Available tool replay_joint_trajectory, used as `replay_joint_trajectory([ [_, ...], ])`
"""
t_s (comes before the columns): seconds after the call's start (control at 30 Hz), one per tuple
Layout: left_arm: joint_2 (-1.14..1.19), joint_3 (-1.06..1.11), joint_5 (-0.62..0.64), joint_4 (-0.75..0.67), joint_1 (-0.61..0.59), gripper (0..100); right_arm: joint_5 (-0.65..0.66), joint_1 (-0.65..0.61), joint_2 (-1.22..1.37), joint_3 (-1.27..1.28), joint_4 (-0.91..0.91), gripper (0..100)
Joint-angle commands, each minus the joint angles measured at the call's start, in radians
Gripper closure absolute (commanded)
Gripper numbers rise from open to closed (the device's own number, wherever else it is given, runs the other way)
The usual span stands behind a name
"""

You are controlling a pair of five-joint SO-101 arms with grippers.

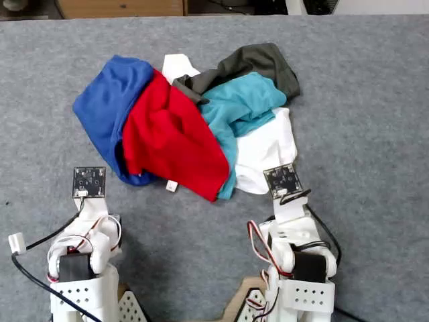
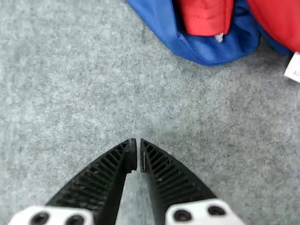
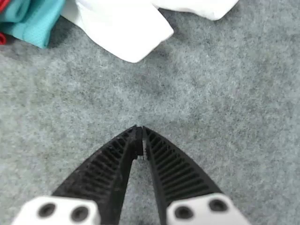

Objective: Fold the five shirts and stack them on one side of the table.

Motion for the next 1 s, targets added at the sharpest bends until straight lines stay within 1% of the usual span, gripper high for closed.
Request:
replay_joint_trajectory([
  [0.0,-0.007,0.011,-0.009,-0.063,0.091,96,0.011,-0.004,-0.093,0.001,0.005,99.2],
  [0.17,-0.007,-0.009,-0.011,-0.209,0.087,96,0.011,-0.004,-0.093,0.001,0.005,99.2],
  [0.3,-0.007,-0.011,-0.011,-0.267,0.087,96,0.011,-0.004,-0.093,0.001,0.005,99.2],
  [0.97,-0.005,0.011,-0.011,-0.262,0.091,96,0.011,-0.004,-0.093,0.001,0.005,99.2],
])
